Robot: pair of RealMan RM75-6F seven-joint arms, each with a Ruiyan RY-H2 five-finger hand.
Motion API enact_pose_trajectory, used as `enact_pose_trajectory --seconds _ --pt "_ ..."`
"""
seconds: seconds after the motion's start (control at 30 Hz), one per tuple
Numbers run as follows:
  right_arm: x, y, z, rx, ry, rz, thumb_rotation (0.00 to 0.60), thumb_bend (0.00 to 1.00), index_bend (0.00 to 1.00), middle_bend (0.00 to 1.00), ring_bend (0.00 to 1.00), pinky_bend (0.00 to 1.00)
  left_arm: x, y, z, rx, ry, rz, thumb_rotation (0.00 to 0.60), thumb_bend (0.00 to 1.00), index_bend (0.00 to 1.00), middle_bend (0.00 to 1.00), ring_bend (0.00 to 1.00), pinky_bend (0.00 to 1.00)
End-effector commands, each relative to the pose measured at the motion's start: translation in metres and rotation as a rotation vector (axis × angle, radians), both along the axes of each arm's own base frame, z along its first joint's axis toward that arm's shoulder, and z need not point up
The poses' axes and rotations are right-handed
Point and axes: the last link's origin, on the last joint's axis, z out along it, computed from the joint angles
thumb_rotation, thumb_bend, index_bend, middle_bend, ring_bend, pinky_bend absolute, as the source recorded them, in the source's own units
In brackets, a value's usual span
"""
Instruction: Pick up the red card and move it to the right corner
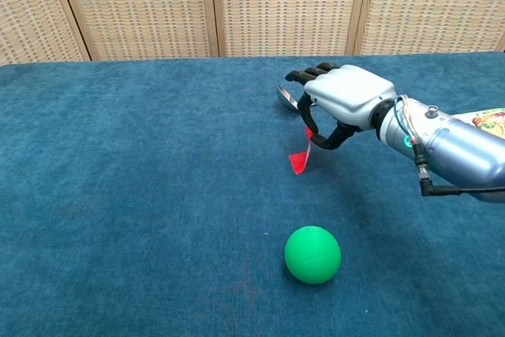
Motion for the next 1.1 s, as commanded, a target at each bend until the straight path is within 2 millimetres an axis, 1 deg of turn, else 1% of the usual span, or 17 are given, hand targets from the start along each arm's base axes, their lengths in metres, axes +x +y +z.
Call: enact_pose_trajectory --seconds 0.03,0.3,0.53,0.63,0.7,0.77,0.8,0.87,0.9,1.03,1.1 --pt "0.002 0.001 0.004 -0.007 -0.002 0.004 0.6 0.54 0.59 0.04 0.0 0.0 0.0 0.0 0.0 -0.001 -0.001 0.001 0.6 0.05 0.0 0.0 0.0 0.0" --pt "0.01 0.004 0.01 -0.018 -0.005 0.021 0.6 0.54 0.59 0.04 0.0 0.0 0.002 -0.001 0.002 0.004 -0.009 -0.006 0.6 0.05 0.0 0.0 0.0 0.0" --pt "0.027 0.01 0.009 -0.009 -0.021 0.048 0.6 0.54 0.59 0.04 0.0 0.0 0.002 -0.002 0.004 0.005 -0.018 -0.008 0.6 0.05 0.0 0.0 0.0 0.0" --pt "0.03 0.011 0.012 -0.023 -0.017 0.058 0.6 0.54 0.59 0.04 0.0 0.0 0.001 -0.002 0.004 0.002 -0.02 -0.007 0.6 0.05 0.0 0.0 0.0 0.0" --pt "0.029 0.01 0.02 -0.047 -0.016 0.06 0.6 0.54 0.59 0.04 0.0 0.0 0.0 -0.003 0.005 0.002 -0.023 -0.005 0.6 0.05 0.0 0.0 0.0 0.0" --pt "0.025 0.01 0.033 -0.079 -0.016 0.06 0.6 0.54 0.59 0.04 0.0 0.0 0.0 -0.003 0.006 0.003 -0.027 -0.005 0.6 0.05 0.0 0.0 0.0 0.0" --pt "0.022 0.009 0.045 -0.107 -0.022 0.058 0.6 0.54 0.59 0.04 0.0 0.0 0.0 -0.003 0.006 0.004 -0.029 -0.004 0.6 0.05 0.0 0.0 0.0 0.0" --pt "0.017 0.011 0.059 -0.133 -0.033 0.053 0.6 0.54 0.59 0.04 0.0 0.0 0.0 -0.003 0.006 0.001 -0.031 -0.003 0.6 0.05 0.0 0.0 0.0 0.0" --pt "0.012 0.012 0.072 -0.16 -0.046 0.043 0.6 0.54 0.59 0.04 0.0 0.0 0.0 -0.003 0.006 -0.002 -0.033 -0.003 0.6 0.05 0.0 0.0 0.0 0.0" --pt "-0.007 0.024 0.111 -0.227 -0.085 0.014 0.6 0.54 0.59 0.04 0.0 0.0 0.002 -0.005 0.005 -0.007 -0.037 -0.012 0.6 0.05 0.0 0.0 0.0 0.0" --pt "-0.017 0.036 0.128 -0.248 -0.117 -0.005 0.6 0.53 0.59 0.04 0.0 0.0 0.003 -0.005 0.006 -0.007 -0.04 -0.019 0.6 0.05 0.0 0.0 0.0 0.0"
